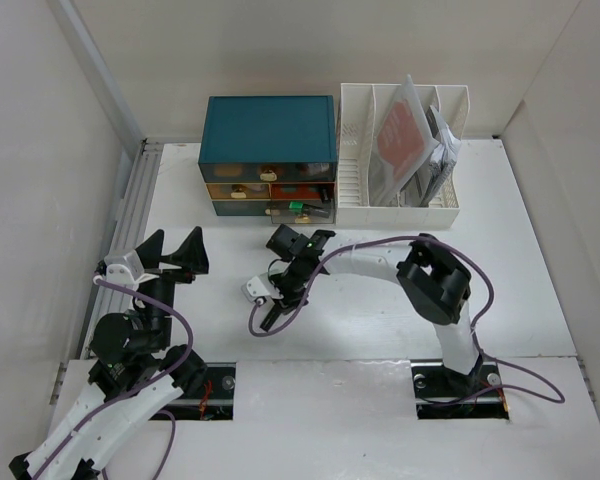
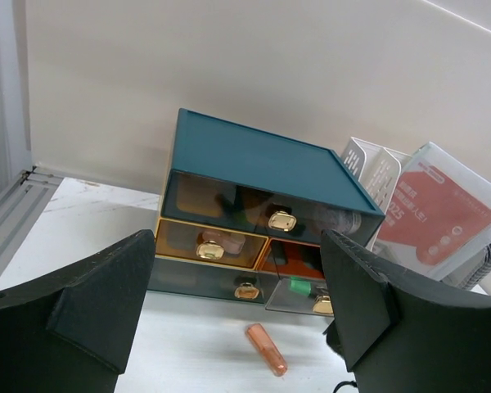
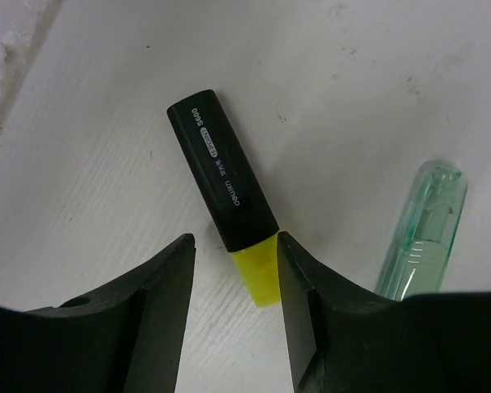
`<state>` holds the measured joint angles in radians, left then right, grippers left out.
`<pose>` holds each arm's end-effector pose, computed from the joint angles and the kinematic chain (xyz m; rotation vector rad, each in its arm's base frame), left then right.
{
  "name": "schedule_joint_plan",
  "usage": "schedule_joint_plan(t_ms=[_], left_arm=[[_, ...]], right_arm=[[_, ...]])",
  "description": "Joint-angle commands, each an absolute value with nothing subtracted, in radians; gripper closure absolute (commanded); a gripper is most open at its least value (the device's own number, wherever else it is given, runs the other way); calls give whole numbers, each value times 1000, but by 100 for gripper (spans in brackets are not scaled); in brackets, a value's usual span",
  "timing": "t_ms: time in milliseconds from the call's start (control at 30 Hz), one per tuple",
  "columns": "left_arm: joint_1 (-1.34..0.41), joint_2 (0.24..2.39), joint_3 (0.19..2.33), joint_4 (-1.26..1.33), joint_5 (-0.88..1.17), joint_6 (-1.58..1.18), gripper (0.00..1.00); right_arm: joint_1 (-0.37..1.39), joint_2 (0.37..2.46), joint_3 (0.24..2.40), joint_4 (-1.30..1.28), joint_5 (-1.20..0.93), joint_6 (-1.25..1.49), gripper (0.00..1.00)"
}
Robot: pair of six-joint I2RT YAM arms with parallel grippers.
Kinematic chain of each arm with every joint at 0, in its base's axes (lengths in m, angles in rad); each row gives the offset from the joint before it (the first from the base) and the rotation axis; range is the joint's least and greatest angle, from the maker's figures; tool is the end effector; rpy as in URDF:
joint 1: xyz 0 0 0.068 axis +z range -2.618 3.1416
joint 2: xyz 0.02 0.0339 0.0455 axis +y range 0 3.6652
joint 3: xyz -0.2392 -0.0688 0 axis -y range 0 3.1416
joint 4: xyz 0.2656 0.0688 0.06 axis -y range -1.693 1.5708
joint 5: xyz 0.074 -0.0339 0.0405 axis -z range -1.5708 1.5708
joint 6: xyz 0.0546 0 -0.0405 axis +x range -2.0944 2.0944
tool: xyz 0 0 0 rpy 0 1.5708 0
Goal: Organize the desk
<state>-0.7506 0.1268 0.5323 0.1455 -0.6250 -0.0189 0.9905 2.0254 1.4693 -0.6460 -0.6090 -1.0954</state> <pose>0.0978 -0.0475 0.3656 -0.1794 1.1254 -0.3668 0.2069 0.3726 0.1284 -2.3547 1.1941 0.8014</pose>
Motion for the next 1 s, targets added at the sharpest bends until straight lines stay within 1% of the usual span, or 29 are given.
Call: schedule_joint_plan(t_ms=[0, 333, 500, 600, 633, 767, 800, 900, 933, 967], left_arm=[[-749, 115, 532, 192, -604, -6, 21], [-749, 115, 532, 192, -604, -6, 21], [-749, 115, 532, 192, -595, -6, 21], [-749, 115, 532, 192, -595, -6, 21], [-749, 115, 532, 192, -595, -6, 21], [-749, 115, 532, 192, -595, -6, 21], [-749, 115, 532, 192, -595, -6, 21], [-749, 115, 532, 192, -595, -6, 21], [-749, 115, 532, 192, -595, -6, 21], [-749, 115, 532, 192, -595, -6, 21]], right_arm=[[1002, 2033, 1506, -649, -595, -1095, 50], [1002, 2085, 1506, -621, -554, -1068, 50], [1002, 2094, 1516, -621, -545, -1058, 53], [1002, 2094, 1516, -611, -545, -1049, 67], [1002, 2094, 1516, -611, -545, -1049, 75], [1002, 2054, 1525, -571, -496, -1002, 86], [1002, 2022, 1525, -562, -476, -971, 86], [1002, 1959, 1548, -496, -333, -881, 88], [1002, 1910, 1548, -473, -284, -853, 88], [1002, 1887, 1548, -453, -190, -836, 88]])
